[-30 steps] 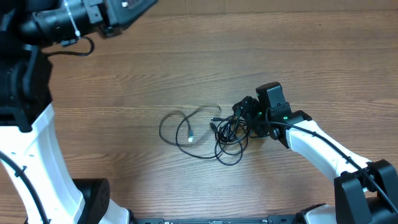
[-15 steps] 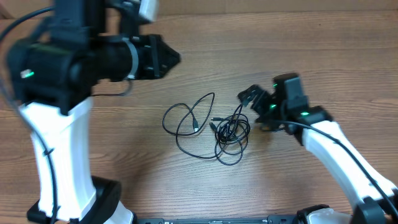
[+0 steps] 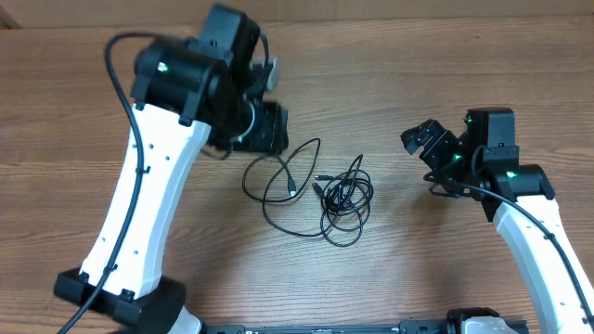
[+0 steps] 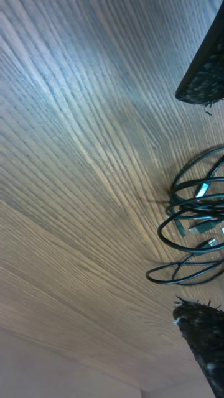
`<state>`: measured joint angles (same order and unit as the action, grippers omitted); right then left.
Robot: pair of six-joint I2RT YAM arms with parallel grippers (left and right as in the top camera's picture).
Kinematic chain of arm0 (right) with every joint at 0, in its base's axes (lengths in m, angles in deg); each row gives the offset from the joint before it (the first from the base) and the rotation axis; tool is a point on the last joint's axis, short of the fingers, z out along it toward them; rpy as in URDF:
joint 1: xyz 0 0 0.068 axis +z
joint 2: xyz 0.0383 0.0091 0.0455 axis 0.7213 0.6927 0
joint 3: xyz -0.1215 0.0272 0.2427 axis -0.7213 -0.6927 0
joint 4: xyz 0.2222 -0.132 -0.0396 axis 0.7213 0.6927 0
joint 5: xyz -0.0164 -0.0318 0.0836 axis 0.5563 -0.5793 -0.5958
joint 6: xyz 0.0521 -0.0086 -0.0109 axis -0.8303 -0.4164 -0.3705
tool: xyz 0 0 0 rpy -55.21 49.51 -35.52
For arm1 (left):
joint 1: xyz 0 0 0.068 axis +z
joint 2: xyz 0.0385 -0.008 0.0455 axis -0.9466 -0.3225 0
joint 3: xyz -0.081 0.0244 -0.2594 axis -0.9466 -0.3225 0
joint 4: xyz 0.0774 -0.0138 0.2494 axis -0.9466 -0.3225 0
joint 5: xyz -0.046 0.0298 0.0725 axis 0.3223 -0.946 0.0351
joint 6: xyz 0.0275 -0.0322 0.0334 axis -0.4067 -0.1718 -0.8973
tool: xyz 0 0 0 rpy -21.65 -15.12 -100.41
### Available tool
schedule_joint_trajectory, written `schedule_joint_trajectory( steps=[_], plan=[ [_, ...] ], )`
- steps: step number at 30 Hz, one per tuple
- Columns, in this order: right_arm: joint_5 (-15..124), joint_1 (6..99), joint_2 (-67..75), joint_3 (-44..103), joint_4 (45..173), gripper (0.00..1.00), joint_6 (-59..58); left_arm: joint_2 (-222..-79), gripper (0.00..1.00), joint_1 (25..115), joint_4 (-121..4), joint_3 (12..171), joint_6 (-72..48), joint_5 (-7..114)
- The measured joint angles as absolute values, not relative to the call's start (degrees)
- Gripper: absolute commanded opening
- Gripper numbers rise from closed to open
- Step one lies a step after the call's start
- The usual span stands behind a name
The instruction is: Untangle cables
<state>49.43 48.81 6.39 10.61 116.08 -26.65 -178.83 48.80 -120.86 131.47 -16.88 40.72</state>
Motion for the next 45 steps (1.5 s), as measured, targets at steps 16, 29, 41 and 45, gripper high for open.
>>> schedule_joint_trajectory(
  steps=[16,29,41,45],
  plan=[
    [49.41,48.81,6.39,10.61,116.06,1.0,-25.9,-174.04,1.0,32.88,-92.73,93.83,-24.75,39.23],
    [49.41,48.81,6.39,10.61,116.06,1.0,-25.79,-179.46,0.84,32.16,-76.14,79.52,-31.41,37.15],
    [49.41,48.81,6.39,10.61,116.06,1.0,-25.79,-184.45,0.45,29.15,-68.12,77.99,-35.85,35.69],
    [49.41,48.81,6.39,10.61,116.06,1.0,-25.79,-184.58,0.61,28.88,-68.9,77.97,-36.33,35.6]
  ],
)
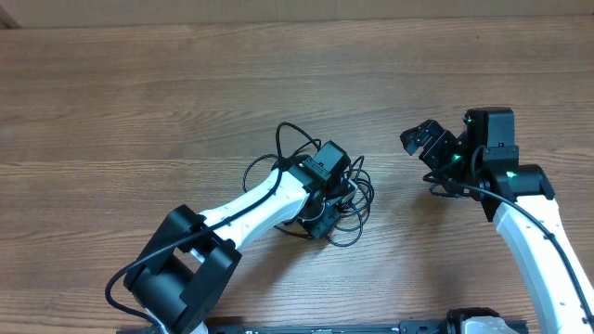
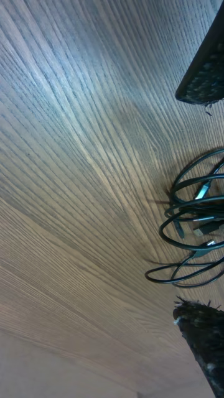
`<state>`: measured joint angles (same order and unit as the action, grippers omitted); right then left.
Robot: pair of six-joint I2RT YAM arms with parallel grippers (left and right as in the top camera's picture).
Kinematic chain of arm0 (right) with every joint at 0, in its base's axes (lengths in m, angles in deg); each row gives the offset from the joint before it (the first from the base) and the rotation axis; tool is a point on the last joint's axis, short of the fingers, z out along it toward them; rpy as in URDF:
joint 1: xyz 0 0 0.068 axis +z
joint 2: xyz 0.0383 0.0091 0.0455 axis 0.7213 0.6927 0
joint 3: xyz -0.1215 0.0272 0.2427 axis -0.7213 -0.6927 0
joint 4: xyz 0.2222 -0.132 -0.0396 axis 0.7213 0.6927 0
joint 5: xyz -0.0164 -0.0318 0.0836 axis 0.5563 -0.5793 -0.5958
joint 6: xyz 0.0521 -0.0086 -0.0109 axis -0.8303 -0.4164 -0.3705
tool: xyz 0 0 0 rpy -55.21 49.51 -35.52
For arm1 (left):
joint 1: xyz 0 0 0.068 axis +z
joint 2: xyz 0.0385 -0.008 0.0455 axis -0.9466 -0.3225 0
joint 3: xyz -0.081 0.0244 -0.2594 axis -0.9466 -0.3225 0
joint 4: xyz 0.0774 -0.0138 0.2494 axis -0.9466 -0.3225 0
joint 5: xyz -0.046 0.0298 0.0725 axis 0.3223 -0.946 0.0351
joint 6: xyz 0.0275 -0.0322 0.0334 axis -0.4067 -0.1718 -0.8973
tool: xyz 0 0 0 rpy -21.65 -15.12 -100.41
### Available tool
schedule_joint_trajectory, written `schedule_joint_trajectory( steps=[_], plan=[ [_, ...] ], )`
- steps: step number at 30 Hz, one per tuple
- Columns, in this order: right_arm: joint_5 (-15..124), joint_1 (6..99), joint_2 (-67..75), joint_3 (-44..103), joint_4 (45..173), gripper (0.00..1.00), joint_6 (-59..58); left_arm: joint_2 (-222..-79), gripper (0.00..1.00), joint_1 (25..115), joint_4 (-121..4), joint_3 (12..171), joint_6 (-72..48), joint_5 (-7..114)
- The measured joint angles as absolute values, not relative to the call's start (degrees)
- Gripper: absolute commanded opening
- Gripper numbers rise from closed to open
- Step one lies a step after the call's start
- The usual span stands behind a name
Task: Untangle cables
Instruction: 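Lower the left gripper into the bundle and grasp a black cable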
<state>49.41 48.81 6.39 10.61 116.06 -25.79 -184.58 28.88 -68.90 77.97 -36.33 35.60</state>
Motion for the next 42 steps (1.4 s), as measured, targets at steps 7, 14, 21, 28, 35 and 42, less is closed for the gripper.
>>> schedule_joint_trajectory(
  steps=[7,14,21,28,35,42],
  plan=[
    [49.41,48.81,6.39,10.61,116.06,1.0,-25.79,-184.62,0.67,28.97,-79.5,78.18,-40.0,38.66],
    [49.41,48.81,6.39,10.61,116.06,1.0,-25.79,-185.04,0.76,32.36,-88.97,87.36,-41.12,42.4],
    [49.41,48.81,6.39,10.61,116.06,1.0,-25.82,-185.23,0.66,30.74,-81.95,87.54,-41.09,45.18],
    [49.43,48.81,6.39,10.61,116.11,1.0,-25.77,-186.43,0.64,27.09,-79.48,83.36,-39.28,40.52],
    [49.43,48.81,6.39,10.61,116.06,1.0,-25.77,-186.59,0.6,27.0,-78.52,80.89,-38.12,34.09],
    [49.43,48.81,6.39,10.61,116.04,1.0,-25.79,-186.74,0.64,27.0,-78.32,80.7,-38.95,33.88]
  ],
)
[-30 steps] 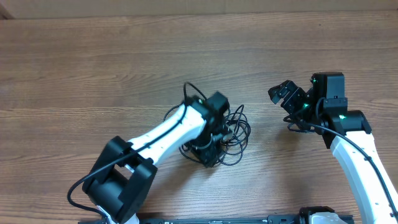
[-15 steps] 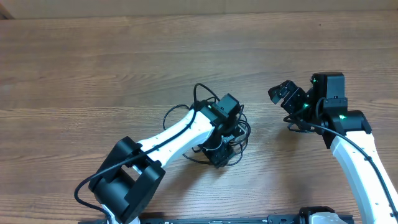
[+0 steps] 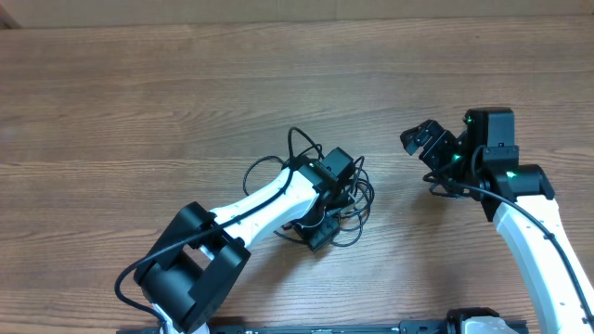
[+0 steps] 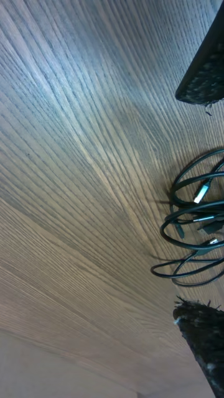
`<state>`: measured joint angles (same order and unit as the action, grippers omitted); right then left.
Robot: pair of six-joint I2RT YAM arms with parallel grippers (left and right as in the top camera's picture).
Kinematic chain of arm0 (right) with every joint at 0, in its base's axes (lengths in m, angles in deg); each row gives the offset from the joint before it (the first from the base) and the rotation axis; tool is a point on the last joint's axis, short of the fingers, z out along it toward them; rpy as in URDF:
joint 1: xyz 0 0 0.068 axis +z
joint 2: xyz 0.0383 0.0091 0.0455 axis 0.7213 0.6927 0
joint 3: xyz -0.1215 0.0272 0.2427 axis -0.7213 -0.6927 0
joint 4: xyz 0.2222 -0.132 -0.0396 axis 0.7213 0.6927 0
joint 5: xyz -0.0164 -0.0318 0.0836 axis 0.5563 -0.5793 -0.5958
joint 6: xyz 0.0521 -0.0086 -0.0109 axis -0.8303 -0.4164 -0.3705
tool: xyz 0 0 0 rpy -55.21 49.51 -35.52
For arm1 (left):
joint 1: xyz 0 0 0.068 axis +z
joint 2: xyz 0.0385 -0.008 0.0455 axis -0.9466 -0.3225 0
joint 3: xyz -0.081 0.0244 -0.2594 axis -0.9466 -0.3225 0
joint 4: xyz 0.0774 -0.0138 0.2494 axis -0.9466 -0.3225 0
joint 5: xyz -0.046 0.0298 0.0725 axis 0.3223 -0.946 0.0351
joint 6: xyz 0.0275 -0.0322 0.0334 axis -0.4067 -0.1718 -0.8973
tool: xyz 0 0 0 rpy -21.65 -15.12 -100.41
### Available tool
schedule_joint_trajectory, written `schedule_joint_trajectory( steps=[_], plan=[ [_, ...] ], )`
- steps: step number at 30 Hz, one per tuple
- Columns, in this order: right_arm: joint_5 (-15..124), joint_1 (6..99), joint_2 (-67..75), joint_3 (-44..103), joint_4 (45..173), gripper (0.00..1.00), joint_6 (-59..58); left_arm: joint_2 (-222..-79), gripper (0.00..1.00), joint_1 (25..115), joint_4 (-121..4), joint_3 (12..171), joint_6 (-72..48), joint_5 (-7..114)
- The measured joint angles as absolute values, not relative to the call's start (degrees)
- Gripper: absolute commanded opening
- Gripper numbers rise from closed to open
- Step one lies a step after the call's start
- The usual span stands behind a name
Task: Untangle cables
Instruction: 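Lower the left gripper into the bundle and grasp a black cable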
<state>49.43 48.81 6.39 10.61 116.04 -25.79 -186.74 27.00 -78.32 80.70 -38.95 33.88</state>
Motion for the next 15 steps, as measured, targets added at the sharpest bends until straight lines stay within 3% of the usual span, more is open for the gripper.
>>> schedule_joint_trajectory(
  steps=[10,15],
  plan=[
    [49.41,48.81,6.39,10.61,116.06,1.0,-25.75,-186.92,0.65,26.52,-81.67,80.59,-43.3,38.18],
    [49.41,48.81,6.39,10.61,116.06,1.0,-25.79,-186.96,0.59,26.52,-78.02,80.5,-42.43,35.71]
  ],
)
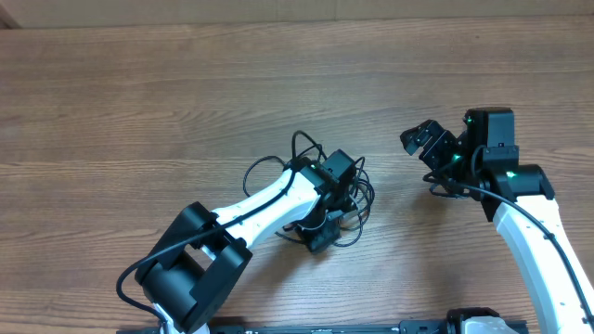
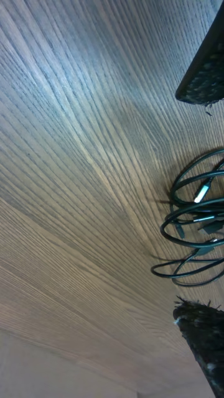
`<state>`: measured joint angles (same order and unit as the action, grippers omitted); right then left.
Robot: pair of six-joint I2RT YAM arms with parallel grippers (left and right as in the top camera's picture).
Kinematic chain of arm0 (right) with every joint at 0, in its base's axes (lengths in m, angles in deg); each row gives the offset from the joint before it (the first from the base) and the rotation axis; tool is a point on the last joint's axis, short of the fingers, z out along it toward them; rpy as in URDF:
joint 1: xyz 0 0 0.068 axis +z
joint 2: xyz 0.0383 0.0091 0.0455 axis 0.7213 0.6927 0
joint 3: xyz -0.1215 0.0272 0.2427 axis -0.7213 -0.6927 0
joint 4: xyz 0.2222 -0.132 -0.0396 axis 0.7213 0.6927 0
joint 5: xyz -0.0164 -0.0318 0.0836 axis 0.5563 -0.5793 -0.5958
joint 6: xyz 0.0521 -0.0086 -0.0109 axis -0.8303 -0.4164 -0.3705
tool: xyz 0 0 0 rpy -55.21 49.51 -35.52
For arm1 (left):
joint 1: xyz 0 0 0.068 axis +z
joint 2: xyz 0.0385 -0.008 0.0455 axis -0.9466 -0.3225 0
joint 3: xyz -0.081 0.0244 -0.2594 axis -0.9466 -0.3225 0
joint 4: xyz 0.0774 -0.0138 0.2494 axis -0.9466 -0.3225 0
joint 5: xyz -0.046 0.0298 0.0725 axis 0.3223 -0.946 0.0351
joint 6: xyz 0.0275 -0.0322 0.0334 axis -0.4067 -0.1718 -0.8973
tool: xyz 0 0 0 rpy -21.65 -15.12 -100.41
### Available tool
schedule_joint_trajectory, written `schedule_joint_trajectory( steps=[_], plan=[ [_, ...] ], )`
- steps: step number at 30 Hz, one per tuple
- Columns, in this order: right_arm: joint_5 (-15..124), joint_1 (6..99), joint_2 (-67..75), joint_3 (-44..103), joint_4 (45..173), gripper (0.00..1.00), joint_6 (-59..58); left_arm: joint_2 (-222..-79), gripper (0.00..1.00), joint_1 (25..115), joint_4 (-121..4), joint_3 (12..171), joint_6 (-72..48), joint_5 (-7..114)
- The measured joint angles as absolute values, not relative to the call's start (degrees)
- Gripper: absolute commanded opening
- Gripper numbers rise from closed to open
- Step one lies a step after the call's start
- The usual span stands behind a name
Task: Untangle cables
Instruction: 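Lower the left gripper into the bundle and grasp a black cable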
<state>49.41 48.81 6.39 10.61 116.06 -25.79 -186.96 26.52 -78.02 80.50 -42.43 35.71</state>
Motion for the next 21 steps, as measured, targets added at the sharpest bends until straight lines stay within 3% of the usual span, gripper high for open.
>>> schedule_joint_trajectory(
  steps=[13,19,21],
  plan=[
    [49.43,48.81,6.39,10.61,116.08,1.0,-25.79,-186.87,0.61,24.43,-76.31,76.96,-41.71,33.48],
    [49.41,48.81,6.39,10.61,116.08,1.0,-25.79,-186.41,0.46,22.02,-71.81,76.06,-40.85,29.05],
    [49.43,48.81,6.39,10.61,116.06,1.0,-25.79,-186.24,0.37,21.89,-71.24,75.74,-40.72,28.22]
  ],
)
